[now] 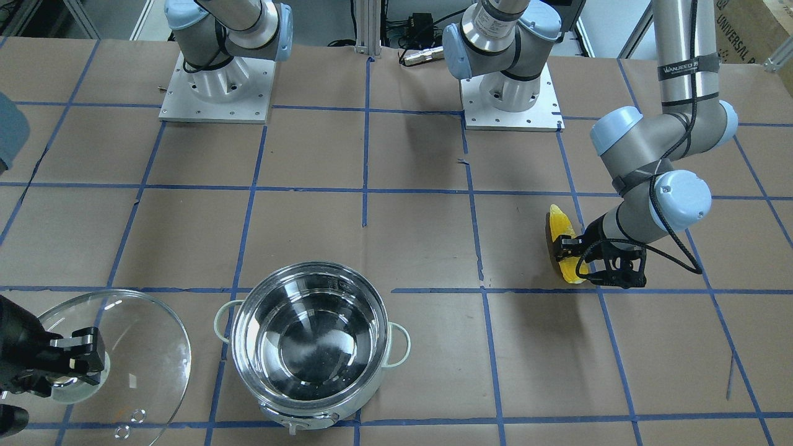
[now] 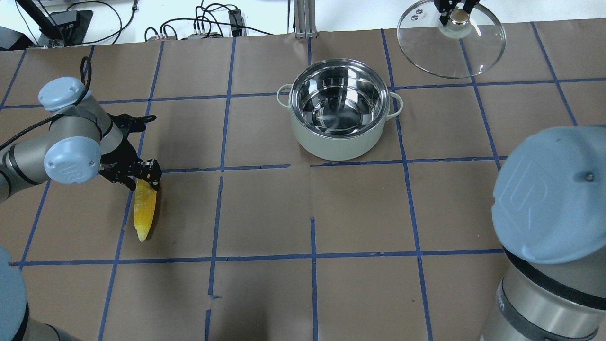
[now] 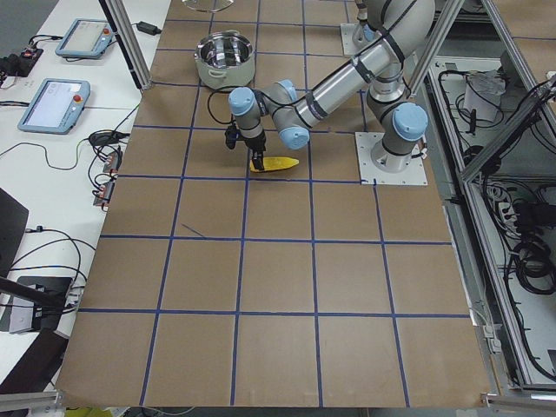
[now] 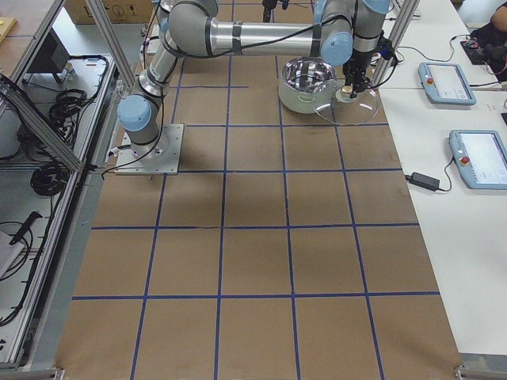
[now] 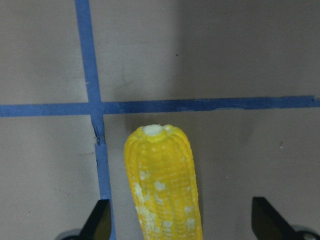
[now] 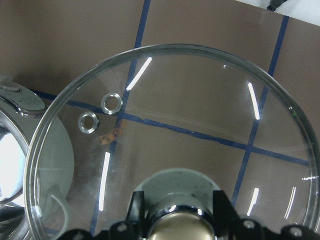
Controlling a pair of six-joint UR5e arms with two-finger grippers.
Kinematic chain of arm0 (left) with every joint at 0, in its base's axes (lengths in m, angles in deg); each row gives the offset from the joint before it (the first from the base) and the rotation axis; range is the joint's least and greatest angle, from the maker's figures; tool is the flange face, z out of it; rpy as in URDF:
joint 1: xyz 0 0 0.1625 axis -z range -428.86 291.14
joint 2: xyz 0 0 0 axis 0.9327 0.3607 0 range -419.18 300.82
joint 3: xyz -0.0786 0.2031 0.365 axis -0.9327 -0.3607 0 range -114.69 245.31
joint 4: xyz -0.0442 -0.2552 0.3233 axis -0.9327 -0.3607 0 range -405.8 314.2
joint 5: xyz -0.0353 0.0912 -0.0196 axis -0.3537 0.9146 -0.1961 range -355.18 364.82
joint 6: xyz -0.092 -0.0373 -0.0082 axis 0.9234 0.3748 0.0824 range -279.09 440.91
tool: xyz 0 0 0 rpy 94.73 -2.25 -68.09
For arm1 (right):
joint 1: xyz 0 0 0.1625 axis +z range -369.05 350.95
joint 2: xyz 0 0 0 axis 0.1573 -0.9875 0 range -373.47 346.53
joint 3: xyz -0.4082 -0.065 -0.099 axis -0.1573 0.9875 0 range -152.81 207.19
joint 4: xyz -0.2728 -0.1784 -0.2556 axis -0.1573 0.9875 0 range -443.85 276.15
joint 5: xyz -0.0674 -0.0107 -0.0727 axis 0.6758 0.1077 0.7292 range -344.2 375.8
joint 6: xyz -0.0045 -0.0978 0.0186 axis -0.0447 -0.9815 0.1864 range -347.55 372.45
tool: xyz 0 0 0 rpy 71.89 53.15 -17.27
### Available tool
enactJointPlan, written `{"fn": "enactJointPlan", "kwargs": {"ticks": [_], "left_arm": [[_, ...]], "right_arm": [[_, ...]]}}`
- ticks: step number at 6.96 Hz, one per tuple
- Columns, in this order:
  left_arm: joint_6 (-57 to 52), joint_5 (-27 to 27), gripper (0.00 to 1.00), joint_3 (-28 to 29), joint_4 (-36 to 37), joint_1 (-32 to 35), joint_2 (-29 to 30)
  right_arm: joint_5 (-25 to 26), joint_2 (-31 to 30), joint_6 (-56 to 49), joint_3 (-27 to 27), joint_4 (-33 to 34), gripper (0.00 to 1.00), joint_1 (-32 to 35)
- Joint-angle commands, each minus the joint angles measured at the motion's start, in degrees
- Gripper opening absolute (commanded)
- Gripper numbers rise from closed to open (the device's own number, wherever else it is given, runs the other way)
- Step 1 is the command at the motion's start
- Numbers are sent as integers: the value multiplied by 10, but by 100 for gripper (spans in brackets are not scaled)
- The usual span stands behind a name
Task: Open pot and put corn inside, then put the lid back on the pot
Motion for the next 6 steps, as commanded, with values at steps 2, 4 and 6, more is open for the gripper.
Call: {"fn": "enactJointPlan", "kwargs": {"ticks": [2,4,6], "left_arm": [[5,3,19,12,8,8,-3],[49,-3,19,67,-14,63,-12],[155,-46,19,140,-35,143,-2]], "right_arm": [[-1,4,4,5,0,5,-1],[-1,5,6,5,1,5,-1],[-2,8,6,5,2,5,0]]}}
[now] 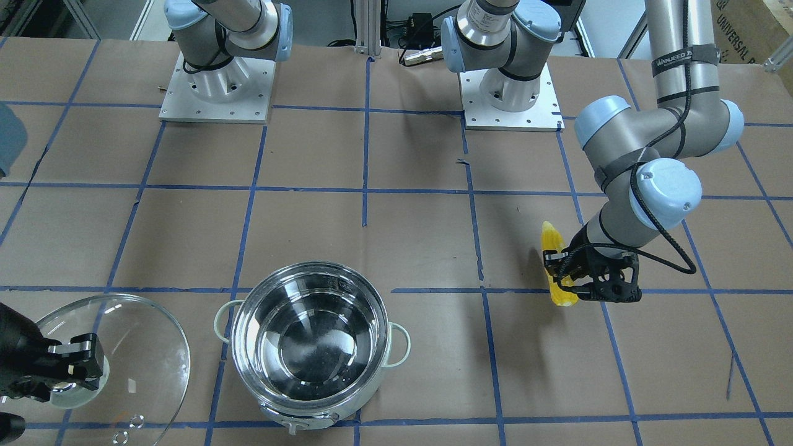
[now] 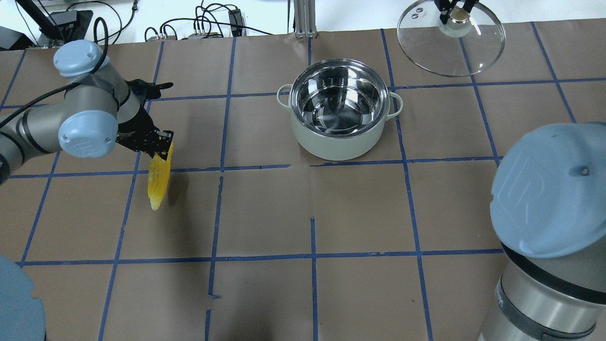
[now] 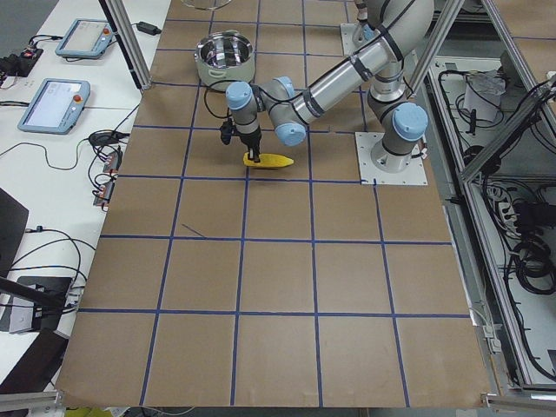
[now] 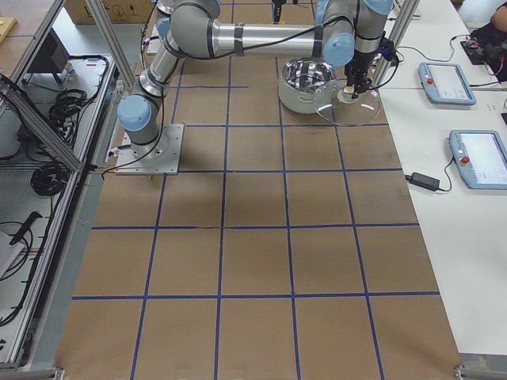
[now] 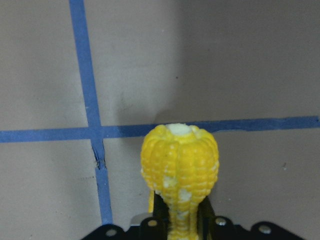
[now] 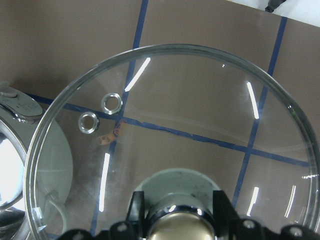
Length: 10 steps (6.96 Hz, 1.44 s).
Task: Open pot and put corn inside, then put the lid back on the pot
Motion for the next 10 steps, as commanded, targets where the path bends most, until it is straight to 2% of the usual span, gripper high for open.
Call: {"fn": "enactJointPlan", "kwargs": {"ticks": [1,2,5,6,9,10], "left_arm": [[99,-63,19,92,-45,77,11],[142,-67,19,158,-80,116,28],[261,-66,20,394,-190,246,139],[287,-66,21,446,-214,265,170],[312,-67,24,535,-208,285,243],[310,-60,58,534,-207,287,260]], "right_arm": [[-1,2,1,1,1,5,2],[0,2,1,1,1,5,3],[1,2,1,0,2,5,3],[1,2,1,0,2,5,3],[1,2,1,0,2,5,3],[-1,5,0,0,2,5,3]]}}
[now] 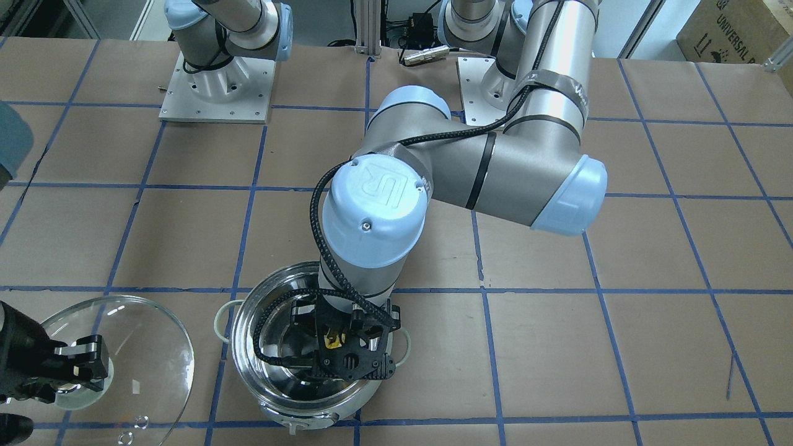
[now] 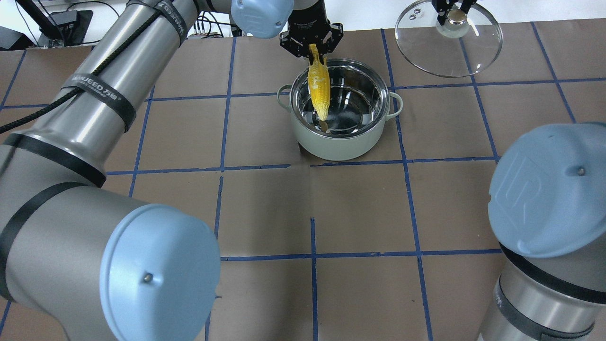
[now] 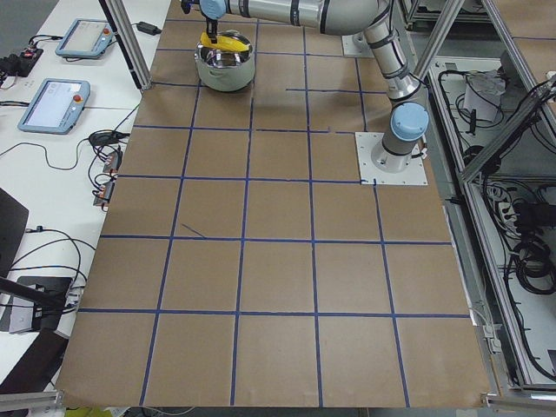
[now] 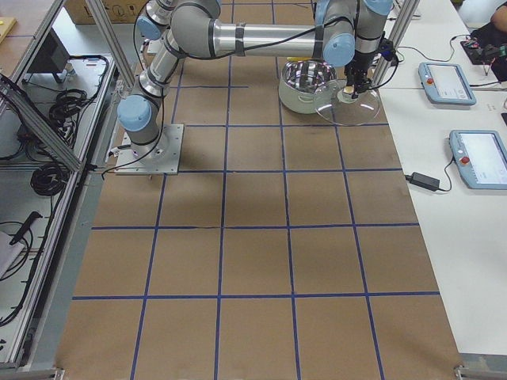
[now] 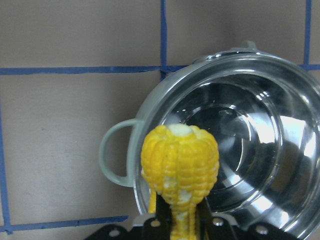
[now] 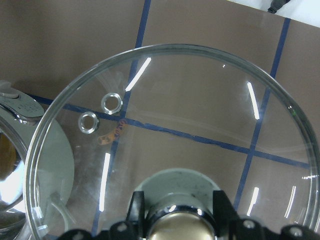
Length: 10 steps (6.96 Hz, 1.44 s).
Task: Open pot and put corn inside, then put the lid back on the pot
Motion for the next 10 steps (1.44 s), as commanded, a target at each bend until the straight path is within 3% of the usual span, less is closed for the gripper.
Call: {"fn": "enactJointPlan", "kwargs": {"ticks": [1,4,6,8,10], "left_arm": [[-6,5,98,13,4,3,43],[-7,5,100,11,-4,3,22],[-96,20,100,-18,-41,-33,-30],[-171,46,100,-97,-103,-88,-123],[-181,49,100,-227,-107,-132,-244]], "right_arm": [[-1,3,-1,0,0,5,-1],[-4,-9,11,-4,-7,5,5],[-5,-13,54,-11,-9,4,44],[-4,-11,121,-14,-9,4,95],[1,-11,186,-36,1,4,145]]}}
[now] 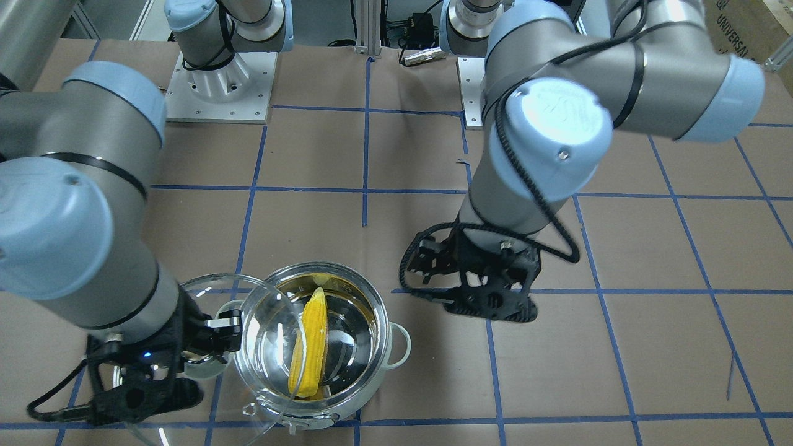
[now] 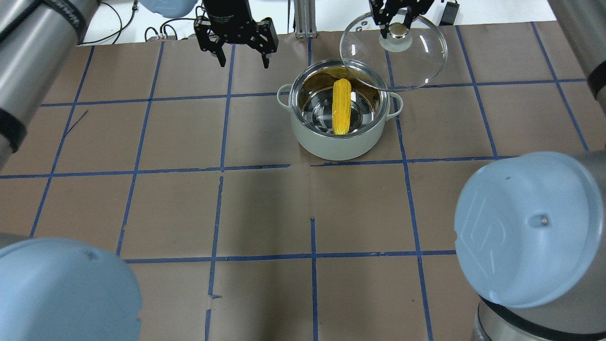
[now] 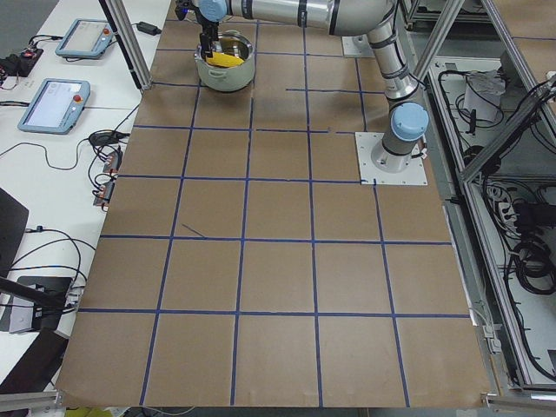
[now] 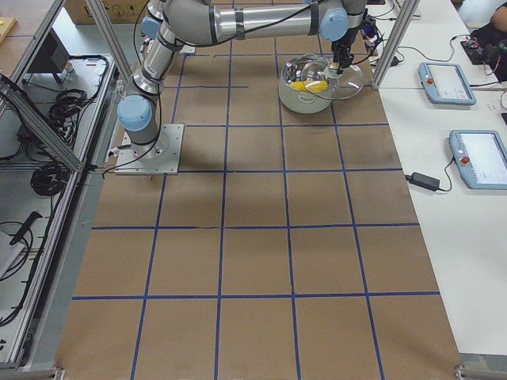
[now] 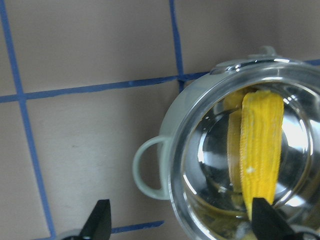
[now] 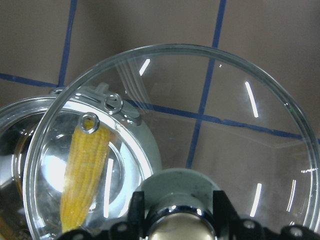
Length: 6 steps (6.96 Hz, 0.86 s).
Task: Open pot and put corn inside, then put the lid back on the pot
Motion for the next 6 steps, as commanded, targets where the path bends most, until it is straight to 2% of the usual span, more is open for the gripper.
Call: {"fn": "enactJointPlan", "kwargs": {"ticks": [1,2,4,5,6], "left_arm": [[-10,24,100,-120,-5,-46,-118],[-24,42,100,-132,-7,-48,-150],[-50,45,100,-157,-28,-51,-214],[-49,45,100,-152,-26,-56,-216],[-42,47,100,-158,-35,-53,-206]], "right_arm": [[5,-1,64,-27,8,4,51],[5,-4,84,-42,9,3,62],[5,-33,88,-93,37,3,68],[6,-43,89,-118,82,3,69],[7,-43,89,-122,96,3,69]]}}
